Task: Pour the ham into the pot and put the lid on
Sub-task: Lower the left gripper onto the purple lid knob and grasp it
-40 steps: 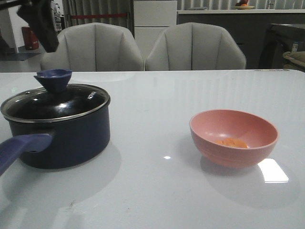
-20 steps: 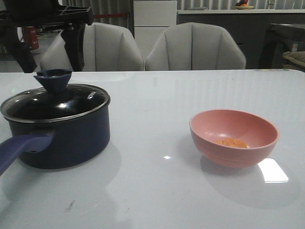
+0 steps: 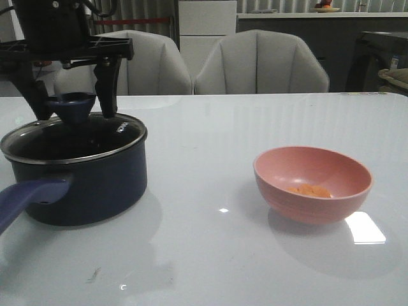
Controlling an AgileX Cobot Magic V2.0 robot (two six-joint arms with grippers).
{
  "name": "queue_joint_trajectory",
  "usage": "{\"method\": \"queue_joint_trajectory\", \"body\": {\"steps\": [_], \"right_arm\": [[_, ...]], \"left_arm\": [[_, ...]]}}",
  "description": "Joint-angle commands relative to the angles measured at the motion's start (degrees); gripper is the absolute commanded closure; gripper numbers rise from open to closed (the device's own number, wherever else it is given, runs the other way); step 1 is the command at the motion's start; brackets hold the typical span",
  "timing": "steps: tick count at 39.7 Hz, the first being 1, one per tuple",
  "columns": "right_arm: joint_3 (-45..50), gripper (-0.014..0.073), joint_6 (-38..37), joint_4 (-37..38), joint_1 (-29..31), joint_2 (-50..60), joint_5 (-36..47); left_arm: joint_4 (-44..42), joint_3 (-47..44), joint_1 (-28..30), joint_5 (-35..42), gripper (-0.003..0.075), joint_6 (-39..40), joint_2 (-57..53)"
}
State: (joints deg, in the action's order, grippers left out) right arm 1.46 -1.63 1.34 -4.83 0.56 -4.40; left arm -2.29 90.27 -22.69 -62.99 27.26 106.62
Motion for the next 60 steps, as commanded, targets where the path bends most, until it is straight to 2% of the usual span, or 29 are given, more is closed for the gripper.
{"method": "queue_joint_trajectory", "body": {"steps": [1, 16, 24, 35, 49, 60], "right_arm": [[0.58, 0.0447, 0.17, 0.57, 0.21, 1.15, 4.40], [0.58, 0.0447, 0.17, 0.57, 0.21, 1.15, 4.40], [0.58, 0.0447, 0.17, 0.57, 0.21, 1.15, 4.40], [0.58, 0.0447, 0.17, 0.57, 0.21, 1.15, 4.40], [0.58, 0.0447, 0.17, 0.57, 0.21, 1.15, 4.40], [0.58, 0.0447, 0.17, 0.57, 0.21, 1.15, 4.40]], "left_arm": [[0.13, 2.26, 0.17, 0.17, 0.0143, 2.17, -2.19], [1.16, 3.28, 1.53, -1.56, 0.0153, 3.60, -1.62], [1.94, 3.39, 2.09, -1.60, 0.0274, 3.60, -0.98], [4.76, 4.03, 2.09, -3.84, 0.0291, 1.92, 2.17], [4.76, 4.25, 2.09, -4.45, 0.0482, 1.92, 2.20], [4.66, 10.35, 2.09, -6.50, 0.0505, -1.55, 1.53]]}}
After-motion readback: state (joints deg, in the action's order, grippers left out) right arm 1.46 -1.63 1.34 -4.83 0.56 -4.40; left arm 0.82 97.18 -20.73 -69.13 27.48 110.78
